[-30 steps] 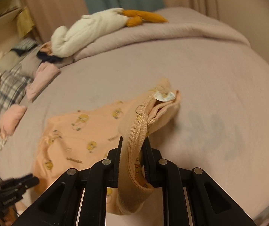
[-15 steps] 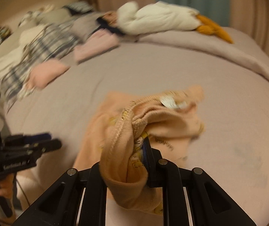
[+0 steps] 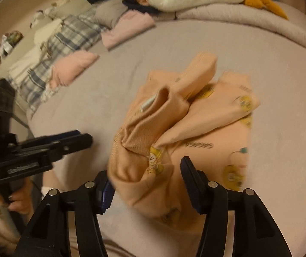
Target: Fold small clothes
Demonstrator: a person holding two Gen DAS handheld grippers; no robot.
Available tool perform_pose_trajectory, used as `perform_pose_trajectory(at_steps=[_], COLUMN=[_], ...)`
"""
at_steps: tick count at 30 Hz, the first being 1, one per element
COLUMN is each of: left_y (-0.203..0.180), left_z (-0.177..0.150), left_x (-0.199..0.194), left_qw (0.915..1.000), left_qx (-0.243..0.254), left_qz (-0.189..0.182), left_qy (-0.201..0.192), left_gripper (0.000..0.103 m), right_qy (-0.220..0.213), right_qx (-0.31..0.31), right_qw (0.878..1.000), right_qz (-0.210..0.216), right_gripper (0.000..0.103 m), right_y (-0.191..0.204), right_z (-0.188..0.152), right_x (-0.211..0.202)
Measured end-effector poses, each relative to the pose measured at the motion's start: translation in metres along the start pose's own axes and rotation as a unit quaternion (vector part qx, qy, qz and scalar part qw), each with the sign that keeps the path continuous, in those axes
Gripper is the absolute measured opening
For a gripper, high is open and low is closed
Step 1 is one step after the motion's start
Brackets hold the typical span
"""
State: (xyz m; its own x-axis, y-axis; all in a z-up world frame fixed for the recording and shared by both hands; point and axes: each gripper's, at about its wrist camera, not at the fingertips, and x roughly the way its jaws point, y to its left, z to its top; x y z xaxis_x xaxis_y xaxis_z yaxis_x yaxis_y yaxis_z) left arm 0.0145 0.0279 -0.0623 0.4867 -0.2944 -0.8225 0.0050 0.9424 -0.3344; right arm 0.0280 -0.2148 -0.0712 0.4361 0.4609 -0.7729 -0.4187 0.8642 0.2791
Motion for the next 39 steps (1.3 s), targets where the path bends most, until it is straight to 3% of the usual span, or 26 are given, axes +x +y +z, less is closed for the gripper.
perform_pose_trajectory(at_steps=[2, 7, 15, 21, 34, 39], left_y=[-0.004, -0.017, -0.021, -0.012, 0.002, 0.000], left_z=[0.004, 0.009, 0.003, 0.001, -0.003, -0.003], left_x=[-0.001, -0.002, 0.003, 0.002, -0.003, -0.004], left_qw=[0.9999, 0.9996, 0.9993, 0.9993, 0.9992, 0.9992], left_qx=[0.003, 0.017, 0.032, 0.026, 0.003, 0.005], left_qz=[-0.012, -0.021, 0.019, 0.027, 0.041, 0.039], left_qy=[-0.001, -0.003, 0.002, 0.004, 0.002, 0.002], left_gripper=[0.050, 0.051, 0.052, 0.054, 0.055, 0.055], right_qy=[-0.019, -0.043, -0.008, 0.006, -0.008, -0.032], right_qx=[-0.005, 0.002, 0.015, -0.006, -0.045, -0.061], right_qw=[1.000, 0.998, 0.997, 0.997, 0.998, 0.998], right_qz=[-0.007, -0.049, -0.071, -0.079, -0.042, -0.015], right_gripper=[0.072, 0.072, 0.072, 0.072, 0.072, 0.072], right_y=[-0.002, -0.017, -0.040, -0.025, 0.004, 0.007], right_z=[-0.001, -0.001, 0.000, 0.011, 0.045, 0.055], right_x=[-0.015, -0.024, 0.007, 0.030, 0.062, 0.056])
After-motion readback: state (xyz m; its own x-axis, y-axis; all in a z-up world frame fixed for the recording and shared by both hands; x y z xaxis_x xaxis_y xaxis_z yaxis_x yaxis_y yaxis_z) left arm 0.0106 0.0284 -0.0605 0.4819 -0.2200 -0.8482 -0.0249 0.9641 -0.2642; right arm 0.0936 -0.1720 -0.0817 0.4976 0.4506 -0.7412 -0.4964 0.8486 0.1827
